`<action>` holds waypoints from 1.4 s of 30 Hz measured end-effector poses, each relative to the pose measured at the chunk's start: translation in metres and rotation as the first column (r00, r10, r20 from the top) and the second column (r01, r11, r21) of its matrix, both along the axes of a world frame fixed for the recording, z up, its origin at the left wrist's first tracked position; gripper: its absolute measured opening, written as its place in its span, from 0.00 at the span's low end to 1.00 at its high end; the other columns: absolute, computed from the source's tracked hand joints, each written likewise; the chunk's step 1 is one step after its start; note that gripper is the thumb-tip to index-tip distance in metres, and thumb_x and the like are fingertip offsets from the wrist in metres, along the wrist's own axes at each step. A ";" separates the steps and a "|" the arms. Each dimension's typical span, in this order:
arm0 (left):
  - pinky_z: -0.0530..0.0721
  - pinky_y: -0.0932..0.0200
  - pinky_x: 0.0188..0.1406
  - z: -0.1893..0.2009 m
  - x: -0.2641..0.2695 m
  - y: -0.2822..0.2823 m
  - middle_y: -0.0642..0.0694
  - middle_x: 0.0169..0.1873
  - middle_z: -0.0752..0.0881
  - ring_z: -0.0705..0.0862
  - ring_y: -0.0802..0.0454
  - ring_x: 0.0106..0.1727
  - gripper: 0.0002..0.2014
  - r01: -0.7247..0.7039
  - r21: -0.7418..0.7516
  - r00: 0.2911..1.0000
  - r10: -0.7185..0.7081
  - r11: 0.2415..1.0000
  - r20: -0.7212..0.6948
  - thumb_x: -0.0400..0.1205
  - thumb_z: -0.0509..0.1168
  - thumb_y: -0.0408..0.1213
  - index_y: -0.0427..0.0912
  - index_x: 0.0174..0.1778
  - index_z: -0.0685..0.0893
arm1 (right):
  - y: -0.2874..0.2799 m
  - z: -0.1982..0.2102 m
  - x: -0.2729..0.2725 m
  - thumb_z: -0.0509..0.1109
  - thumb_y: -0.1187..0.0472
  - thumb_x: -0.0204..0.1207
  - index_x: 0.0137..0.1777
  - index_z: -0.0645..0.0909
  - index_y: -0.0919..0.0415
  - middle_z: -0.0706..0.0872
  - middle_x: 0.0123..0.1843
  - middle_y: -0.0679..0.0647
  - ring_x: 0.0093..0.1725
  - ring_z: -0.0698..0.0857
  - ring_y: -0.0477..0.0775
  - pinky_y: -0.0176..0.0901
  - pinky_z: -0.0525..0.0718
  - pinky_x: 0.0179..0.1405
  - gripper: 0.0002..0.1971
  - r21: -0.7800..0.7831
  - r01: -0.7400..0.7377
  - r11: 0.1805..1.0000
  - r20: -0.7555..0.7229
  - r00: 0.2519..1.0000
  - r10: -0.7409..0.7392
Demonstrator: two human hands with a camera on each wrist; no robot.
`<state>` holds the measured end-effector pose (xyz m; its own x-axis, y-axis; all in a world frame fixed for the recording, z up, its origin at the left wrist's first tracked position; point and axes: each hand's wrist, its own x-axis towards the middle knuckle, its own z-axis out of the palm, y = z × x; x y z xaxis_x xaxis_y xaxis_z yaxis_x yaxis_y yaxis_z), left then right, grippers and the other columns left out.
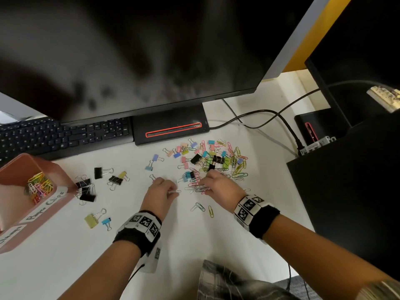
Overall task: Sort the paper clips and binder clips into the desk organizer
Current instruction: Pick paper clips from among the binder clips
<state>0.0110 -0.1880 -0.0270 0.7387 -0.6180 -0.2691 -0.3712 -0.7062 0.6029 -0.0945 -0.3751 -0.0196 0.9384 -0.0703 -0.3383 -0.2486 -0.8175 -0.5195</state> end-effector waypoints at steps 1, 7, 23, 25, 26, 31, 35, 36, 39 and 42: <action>0.71 0.64 0.48 0.000 0.001 -0.001 0.47 0.42 0.77 0.76 0.52 0.44 0.04 0.016 0.010 1.000 -0.016 1.000 0.005 0.75 0.70 0.32 0.38 0.44 0.84 | 0.000 0.000 0.003 0.66 0.60 0.79 0.60 0.81 0.59 0.78 0.56 0.56 0.51 0.82 0.58 0.53 0.85 0.52 0.12 0.003 0.002 1.000 -0.011 1.000 -0.002; 0.74 0.58 0.55 0.007 0.003 -0.010 0.47 0.38 0.77 0.72 0.50 0.43 0.05 0.154 0.131 0.988 -0.152 0.979 -0.024 0.80 0.62 0.31 0.43 0.39 0.77 | -0.001 -0.002 0.002 0.66 0.57 0.78 0.51 0.84 0.61 0.81 0.51 0.55 0.51 0.81 0.55 0.54 0.83 0.51 0.09 -0.044 -0.014 0.999 -0.037 0.999 0.012; 0.75 0.60 0.51 0.000 -0.014 -0.036 0.42 0.46 0.83 0.80 0.45 0.50 0.05 -0.024 0.009 1.000 0.024 1.000 0.011 0.77 0.67 0.31 0.39 0.46 0.86 | -0.005 0.012 -0.002 0.69 0.62 0.77 0.55 0.84 0.65 0.77 0.67 0.56 0.58 0.83 0.58 0.49 0.80 0.64 0.10 0.083 0.051 0.995 0.007 0.999 -0.051; 0.73 0.62 0.50 -0.001 -0.012 -0.035 0.43 0.47 0.79 0.78 0.47 0.48 0.04 -0.020 -0.005 0.999 0.020 1.000 0.025 0.76 0.69 0.30 0.38 0.44 0.87 | -0.004 0.011 0.006 0.68 0.62 0.78 0.54 0.85 0.65 0.74 0.73 0.55 0.61 0.83 0.59 0.50 0.80 0.64 0.10 0.059 -0.012 0.998 0.002 1.000 0.012; 0.72 0.62 0.50 0.000 -0.011 -0.034 0.43 0.47 0.78 0.78 0.48 0.47 0.03 -0.015 -0.019 0.999 0.015 1.000 0.031 0.75 0.69 0.29 0.38 0.43 0.87 | -0.005 0.009 0.010 0.67 0.61 0.78 0.54 0.85 0.65 0.73 0.74 0.55 0.62 0.82 0.59 0.50 0.79 0.65 0.10 0.038 -0.032 0.999 -0.017 0.999 0.033; 0.75 0.59 0.45 0.004 -0.008 -0.030 0.42 0.41 0.83 0.77 0.50 0.42 0.02 0.039 -0.020 0.999 -0.038 0.999 0.033 0.75 0.68 0.27 0.37 0.41 0.84 | -0.006 -0.003 0.017 0.67 0.66 0.77 0.53 0.84 0.64 0.81 0.57 0.58 0.56 0.81 0.59 0.49 0.81 0.56 0.08 -0.061 -0.036 0.997 -0.001 0.999 0.036; 0.72 0.64 0.47 0.006 -0.003 -0.028 0.45 0.46 0.83 0.81 0.49 0.45 0.08 0.019 0.010 0.999 -0.018 1.000 -0.034 0.78 0.67 0.30 0.38 0.51 0.83 | -0.004 -0.007 0.012 0.68 0.66 0.75 0.49 0.81 0.58 0.84 0.48 0.54 0.50 0.81 0.56 0.49 0.83 0.48 0.05 -0.112 -0.012 0.994 0.005 1.000 0.012; 0.72 0.65 0.48 0.006 -0.002 -0.029 0.44 0.47 0.84 0.82 0.49 0.46 0.07 0.026 0.030 0.999 -0.024 0.999 -0.049 0.78 0.67 0.31 0.38 0.51 0.83 | -0.003 -0.008 0.011 0.69 0.65 0.75 0.49 0.80 0.56 0.84 0.47 0.54 0.48 0.82 0.56 0.50 0.84 0.47 0.06 -0.117 0.001 0.993 0.006 1.000 0.000; 0.73 0.64 0.47 0.004 0.002 -0.032 0.42 0.45 0.83 0.81 0.48 0.47 0.04 0.078 0.085 0.996 -0.073 0.993 -0.059 0.78 0.66 0.31 0.38 0.45 0.85 | -0.002 -0.007 0.007 0.68 0.66 0.75 0.52 0.78 0.56 0.85 0.47 0.55 0.46 0.84 0.57 0.49 0.85 0.44 0.08 -0.120 0.029 0.992 0.000 1.000 -0.029; 0.70 0.65 0.45 0.003 0.002 -0.030 0.44 0.42 0.80 0.77 0.50 0.44 0.03 0.150 0.073 0.988 -0.147 0.986 -0.035 0.78 0.66 0.30 0.39 0.41 0.84 | -0.003 -0.005 0.007 0.68 0.67 0.76 0.54 0.82 0.59 0.85 0.50 0.57 0.48 0.84 0.57 0.47 0.84 0.46 0.09 -0.137 0.010 0.990 -0.062 0.998 -0.019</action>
